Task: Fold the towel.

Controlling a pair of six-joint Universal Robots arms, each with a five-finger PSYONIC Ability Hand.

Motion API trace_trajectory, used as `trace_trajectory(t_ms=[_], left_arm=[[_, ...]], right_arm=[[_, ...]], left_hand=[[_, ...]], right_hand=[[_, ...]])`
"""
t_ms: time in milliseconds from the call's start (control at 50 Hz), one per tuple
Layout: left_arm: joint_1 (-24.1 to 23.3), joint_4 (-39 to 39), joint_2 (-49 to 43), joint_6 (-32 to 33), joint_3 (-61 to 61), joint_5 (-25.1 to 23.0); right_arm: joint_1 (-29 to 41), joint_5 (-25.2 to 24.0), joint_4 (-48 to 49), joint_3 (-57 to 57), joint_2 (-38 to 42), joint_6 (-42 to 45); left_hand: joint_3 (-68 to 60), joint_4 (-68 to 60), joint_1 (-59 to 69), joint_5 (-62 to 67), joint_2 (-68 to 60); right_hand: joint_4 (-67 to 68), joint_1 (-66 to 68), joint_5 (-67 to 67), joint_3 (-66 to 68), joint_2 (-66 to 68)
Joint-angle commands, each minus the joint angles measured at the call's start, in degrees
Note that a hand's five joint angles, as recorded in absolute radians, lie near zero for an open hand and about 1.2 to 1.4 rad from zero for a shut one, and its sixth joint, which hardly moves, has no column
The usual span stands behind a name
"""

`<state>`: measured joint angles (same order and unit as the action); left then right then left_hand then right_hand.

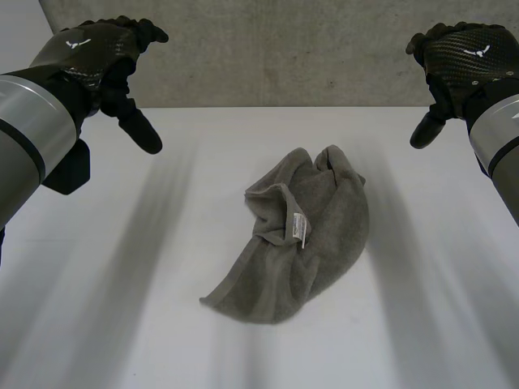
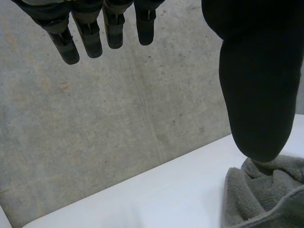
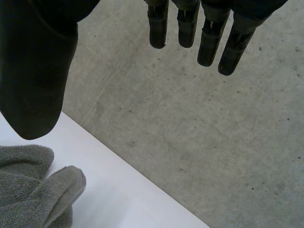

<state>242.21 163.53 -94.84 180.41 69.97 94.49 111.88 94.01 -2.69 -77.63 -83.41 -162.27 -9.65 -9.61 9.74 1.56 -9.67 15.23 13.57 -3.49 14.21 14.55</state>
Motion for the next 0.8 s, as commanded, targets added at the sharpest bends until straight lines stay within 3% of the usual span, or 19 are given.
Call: trace_trajectory(t_ms=[20, 140, 280, 380, 560, 580, 600, 620, 660, 800], left_arm=[[-0.5, 1.3, -0.1, -0.3, 1.5, -0.6], [-5.1, 9.5, -3.2, -0.1, 6.1, -1.9], [-11.6, 20.2, -16.8, 0.5, 6.5, -7.4], [-12.6, 22.8, -26.1, 3.5, 3.1, -10.8], [-13.3, 25.3, -38.1, 12.9, -2.7, -11.0], [-13.3, 26.0, -39.4, 14.4, -3.4, -10.9], [-13.3, 26.8, -40.2, 15.7, -4.0, -10.8], [-13.3, 26.8, -40.2, 15.8, -4.0, -10.8], [-13.2, 28.8, -40.2, 16.6, -3.6, -9.7], [-11.7, 29.6, -34.2, 16.8, 0.2, -2.6]], right_arm=[[-0.1, -0.2, 0.0, 0.0, 0.0, 0.4], [-0.1, -0.2, 0.1, -0.1, 0.0, 0.5], [-0.1, -0.3, 0.1, -0.3, 0.1, 0.6], [-0.5, -0.3, 0.1, -0.4, 0.1, 0.6], [-1.8, -3.0, 0.1, -1.0, 0.4, 0.6], [-1.8, -3.0, 0.1, -1.0, 0.4, 0.6], [-1.8, -3.7, 0.1, -1.1, 0.9, 0.6], [-1.8, -3.9, 0.0, -1.1, 1.6, 0.7], [-1.8, -3.9, 0.0, -1.2, 2.1, 1.0], [-1.4, -4.2, -0.3, -1.6, 4.8, 5.7]], left_hand=[[-0.4, -0.4, 0.3, -1.5, -0.4], [-0.4, -0.4, 0.3, -1.5, -0.4], [-0.9, -0.9, 0.8, -1.0, -0.9], [-1.2, -1.3, 1.1, -0.7, -1.2], [-2.9, -3.0, 2.8, 1.0, -2.9], [-8.4, -8.5, 8.3, 6.5, -8.4], [-25.0, -25.0, 24.9, 23.0, -24.9], [-25.1, -25.2, 25.0, 23.2, -25.1], [-70.1, -70.2, 70.1, 68.2, -70.1], [-70.4, -70.4, 70.3, 68.4, -70.3]], right_hand=[[-5.2, -3.6, 3.5, -4.2, -4.5], [-5.2, -3.6, 3.5, -4.2, -4.5], [-5.2, -3.6, 3.5, -4.2, -4.5], [-5.2, -3.6, 3.5, -4.2, -4.5], [-5.2, -3.6, 3.5, -4.2, -4.5], [-5.2, -3.6, 3.5, -4.2, -4.5], [-5.2, -3.6, 3.5, -4.2, -4.5], [-5.2, -3.6, 3.5, -4.2, -4.5], [-5.2, -3.6, 3.5, -4.2, -4.5], [-5.2, -3.6, 3.5, -4.2, -4.5]])
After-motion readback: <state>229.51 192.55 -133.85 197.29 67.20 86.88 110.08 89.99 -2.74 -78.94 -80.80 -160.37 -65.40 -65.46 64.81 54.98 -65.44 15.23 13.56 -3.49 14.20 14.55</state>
